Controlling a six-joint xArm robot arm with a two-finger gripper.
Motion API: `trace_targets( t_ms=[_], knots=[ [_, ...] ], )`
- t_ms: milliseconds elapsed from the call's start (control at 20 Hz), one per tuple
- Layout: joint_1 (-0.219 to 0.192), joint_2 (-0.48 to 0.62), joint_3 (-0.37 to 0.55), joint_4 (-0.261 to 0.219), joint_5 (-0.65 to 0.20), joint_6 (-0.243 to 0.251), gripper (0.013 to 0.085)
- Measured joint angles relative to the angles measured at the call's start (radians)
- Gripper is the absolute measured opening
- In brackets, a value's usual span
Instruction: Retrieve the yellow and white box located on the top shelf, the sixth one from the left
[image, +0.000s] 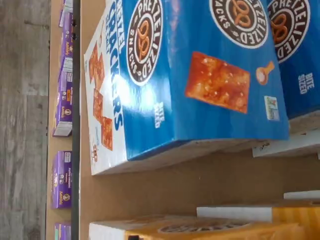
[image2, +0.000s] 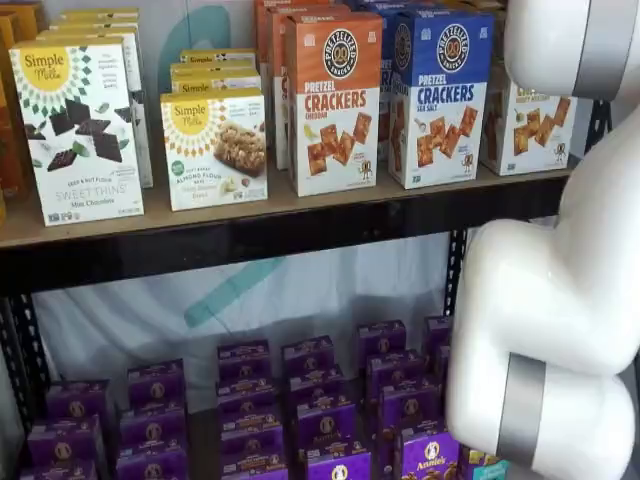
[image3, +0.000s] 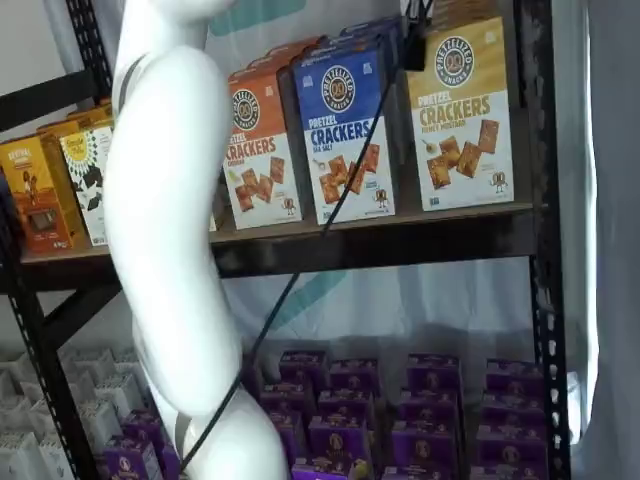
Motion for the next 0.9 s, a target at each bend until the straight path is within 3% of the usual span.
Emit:
trace_targets(
  t_ms=[300, 550, 900],
  knots=[
    [0.02, 0.003, 0.008, -0.04, -0.029, -0.006, 0.085],
    [0.031, 0.055, -0.069, -0.073, 0.026, 0.006, 0.085],
    [0.068, 0.077, -0.116, -0.178, 0.051, 0.007, 0.085]
  ],
)
